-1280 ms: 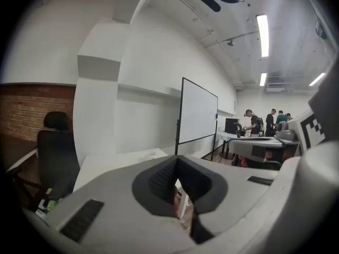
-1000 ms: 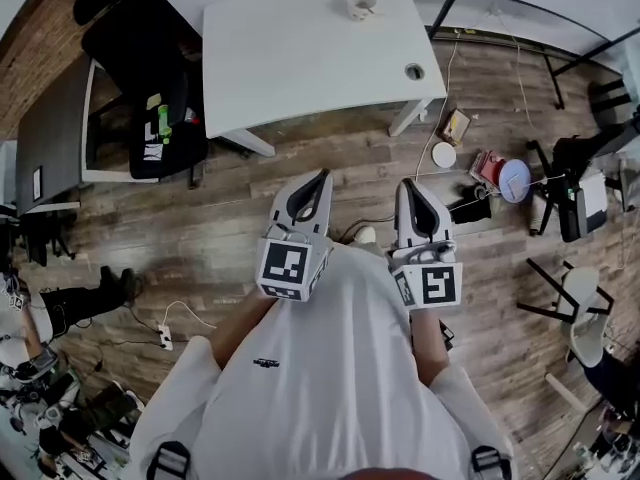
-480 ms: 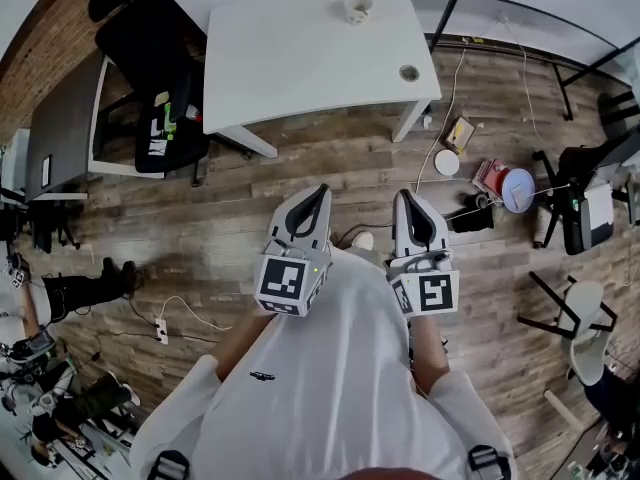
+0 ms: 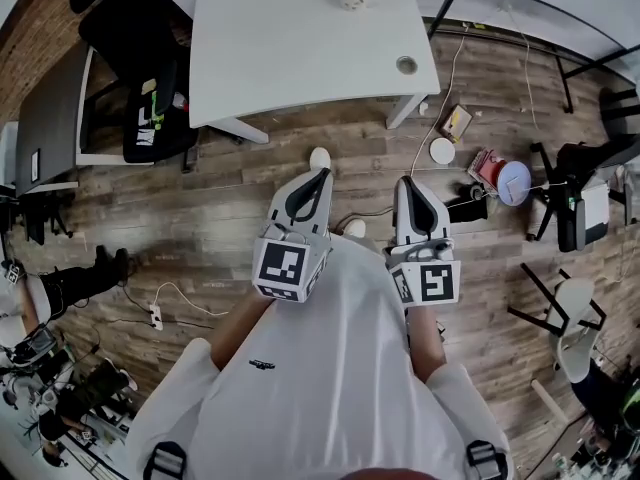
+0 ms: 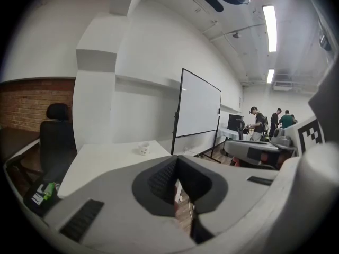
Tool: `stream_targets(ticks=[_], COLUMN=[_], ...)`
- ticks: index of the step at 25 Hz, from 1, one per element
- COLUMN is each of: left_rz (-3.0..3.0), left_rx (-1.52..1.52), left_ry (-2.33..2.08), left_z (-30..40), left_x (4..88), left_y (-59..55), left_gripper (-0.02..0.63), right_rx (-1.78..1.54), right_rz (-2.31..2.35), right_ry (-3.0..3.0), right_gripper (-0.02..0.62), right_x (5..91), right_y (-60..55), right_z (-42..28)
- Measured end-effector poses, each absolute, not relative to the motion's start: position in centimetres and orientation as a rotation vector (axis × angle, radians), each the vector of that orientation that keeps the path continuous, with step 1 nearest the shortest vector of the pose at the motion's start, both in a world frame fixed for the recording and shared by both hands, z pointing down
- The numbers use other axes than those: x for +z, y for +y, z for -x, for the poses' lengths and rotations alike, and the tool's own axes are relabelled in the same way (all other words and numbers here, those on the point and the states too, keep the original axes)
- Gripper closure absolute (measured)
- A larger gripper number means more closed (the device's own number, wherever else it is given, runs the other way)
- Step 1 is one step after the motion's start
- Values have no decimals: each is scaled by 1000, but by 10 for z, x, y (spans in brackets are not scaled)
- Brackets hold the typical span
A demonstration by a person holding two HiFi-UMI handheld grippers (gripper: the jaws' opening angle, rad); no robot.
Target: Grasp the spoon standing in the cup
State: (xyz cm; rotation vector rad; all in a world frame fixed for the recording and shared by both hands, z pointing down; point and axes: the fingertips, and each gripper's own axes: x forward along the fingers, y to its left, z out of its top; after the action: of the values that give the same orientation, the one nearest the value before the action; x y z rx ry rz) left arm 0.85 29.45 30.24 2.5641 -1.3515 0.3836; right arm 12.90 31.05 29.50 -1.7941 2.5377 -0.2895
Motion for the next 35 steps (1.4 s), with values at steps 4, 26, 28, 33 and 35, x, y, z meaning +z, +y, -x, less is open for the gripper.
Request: stream_targets(ticks=[4,26,28,33,35], left_rz=[-2535,-2519,-2511,-2505,-2500], left_rx=[372,231,224,271,288], left_ry=[-1310,-1113,-1118,-1125,-1139], left_z=[-10,51,49,42,41], left_x=[311,301,301,313,314], left_y=[245,-7,-15,-35,-40], left_gripper=[612,612,612,612,612], right_rx=[-269,-176,-180,-229,-231], right_rz=[1799,1926,1938,1985,1992], right_ry=[2557,2530,2542,2527,2537], right_gripper=[592,592,592,593,592], right_x=[295,272,275,293,297], right_y=[262,10,1,-22,-30], right_z=[-126,-53,-58,-73,-74])
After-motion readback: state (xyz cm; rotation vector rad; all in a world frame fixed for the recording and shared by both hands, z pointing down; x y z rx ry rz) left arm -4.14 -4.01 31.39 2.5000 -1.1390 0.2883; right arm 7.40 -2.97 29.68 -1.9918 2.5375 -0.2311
